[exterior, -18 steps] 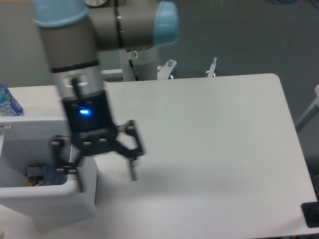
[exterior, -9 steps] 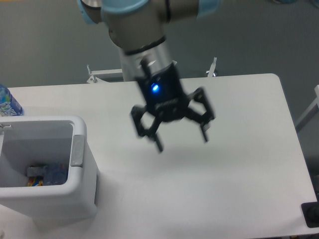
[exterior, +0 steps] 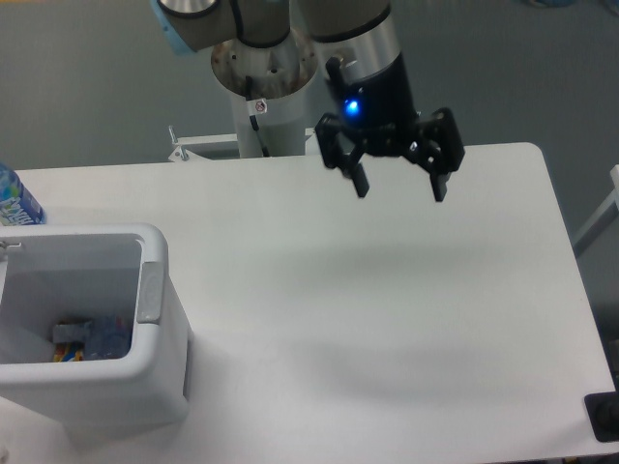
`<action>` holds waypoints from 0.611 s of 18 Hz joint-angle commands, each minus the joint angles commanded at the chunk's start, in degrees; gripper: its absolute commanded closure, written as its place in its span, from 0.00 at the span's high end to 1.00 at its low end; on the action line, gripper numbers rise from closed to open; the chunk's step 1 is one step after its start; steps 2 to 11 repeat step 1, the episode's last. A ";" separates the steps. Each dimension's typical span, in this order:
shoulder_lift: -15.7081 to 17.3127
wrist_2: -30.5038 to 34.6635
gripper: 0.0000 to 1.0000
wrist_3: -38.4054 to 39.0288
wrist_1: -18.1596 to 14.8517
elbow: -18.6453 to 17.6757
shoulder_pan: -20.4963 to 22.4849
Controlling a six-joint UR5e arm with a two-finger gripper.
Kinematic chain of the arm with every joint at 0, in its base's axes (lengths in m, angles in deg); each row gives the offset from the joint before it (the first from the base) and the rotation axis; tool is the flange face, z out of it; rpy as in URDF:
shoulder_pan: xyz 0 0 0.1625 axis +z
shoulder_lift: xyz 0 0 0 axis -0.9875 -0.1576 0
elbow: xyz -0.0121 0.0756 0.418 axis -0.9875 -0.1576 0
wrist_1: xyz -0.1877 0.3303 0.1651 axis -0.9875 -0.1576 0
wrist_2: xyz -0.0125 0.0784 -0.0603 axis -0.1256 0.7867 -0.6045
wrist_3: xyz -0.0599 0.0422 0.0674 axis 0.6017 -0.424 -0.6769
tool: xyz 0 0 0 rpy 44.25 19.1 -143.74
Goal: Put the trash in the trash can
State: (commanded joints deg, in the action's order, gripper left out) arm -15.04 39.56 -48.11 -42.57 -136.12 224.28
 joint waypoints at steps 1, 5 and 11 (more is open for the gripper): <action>0.00 -0.09 1.00 0.09 0.00 0.00 0.18; 0.00 -0.09 1.00 0.09 0.00 0.00 0.18; 0.00 -0.09 1.00 0.09 0.00 0.00 0.18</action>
